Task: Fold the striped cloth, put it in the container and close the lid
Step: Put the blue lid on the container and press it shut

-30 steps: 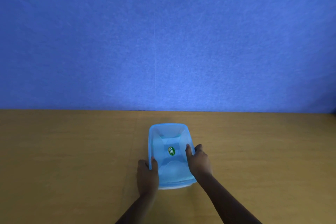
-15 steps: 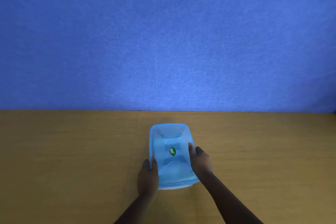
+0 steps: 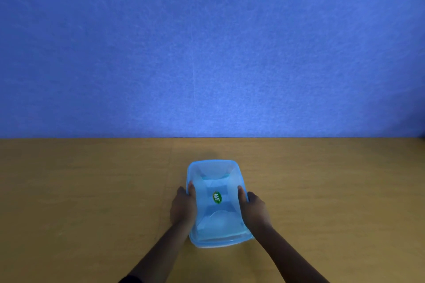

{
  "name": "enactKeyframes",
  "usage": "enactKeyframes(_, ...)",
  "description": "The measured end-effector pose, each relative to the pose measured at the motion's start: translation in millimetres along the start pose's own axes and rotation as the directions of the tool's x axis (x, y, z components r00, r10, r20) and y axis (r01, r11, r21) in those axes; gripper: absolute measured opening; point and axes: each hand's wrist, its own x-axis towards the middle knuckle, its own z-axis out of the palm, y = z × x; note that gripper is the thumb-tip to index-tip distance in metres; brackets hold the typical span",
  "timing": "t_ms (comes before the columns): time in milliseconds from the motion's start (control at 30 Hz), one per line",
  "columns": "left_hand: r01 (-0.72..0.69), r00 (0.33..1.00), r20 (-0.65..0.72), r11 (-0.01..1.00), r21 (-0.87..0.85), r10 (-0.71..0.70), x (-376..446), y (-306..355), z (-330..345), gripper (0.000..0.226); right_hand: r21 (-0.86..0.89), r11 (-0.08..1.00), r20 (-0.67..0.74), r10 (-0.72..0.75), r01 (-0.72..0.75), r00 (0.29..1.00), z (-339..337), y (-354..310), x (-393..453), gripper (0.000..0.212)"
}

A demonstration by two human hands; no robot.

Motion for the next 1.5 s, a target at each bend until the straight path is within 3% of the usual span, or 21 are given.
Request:
enactKeyframes(367,-0.083,0.997,0.007,0.994,-0.069,0.083,2.7,-6.4,6.3,0.043,-0.108,0.993,0.050,0.054,-0.048,0.997,-3.5,-2.3,15.2,0.054)
enactKeyframes(500,-0.073,0.997,0.020,0.994,-0.083,0.075,2.4,-6.4,7.3,0.043,-0.135,0.990,0.038,0.048,-0.042,0.998,-7.4,-18.6,37.3,0.064)
enactKeyframes(900,-0.011,0.997,0.077,0.997,-0.076,0.017,14.1,-7.3,5.4,0.045,-0.083,0.997,0.043,0.005,-0.001,0.999,-1.9,-25.5,60.3,0.057)
enactKeyframes(1133,0.031,0.993,0.116,0.999,0.016,-0.032,53.9,13.1,-0.4,0.071,-0.092,0.995,0.078,-0.034,0.041,0.996,0.9,-23.7,54.8,0.060)
enactKeyframes(1267,-0.045,0.988,0.152,0.996,0.078,0.033,64.0,21.8,4.2,0.067,-0.071,0.997,0.063,-0.026,0.031,0.998,-0.3,-22.3,52.3,0.058)
enactKeyframes(1500,-0.077,0.988,0.134,0.996,0.038,0.071,66.1,18.9,7.7,0.060,-0.057,0.998,0.071,-0.038,0.042,0.997,-1.3,-21.3,50.9,0.059)
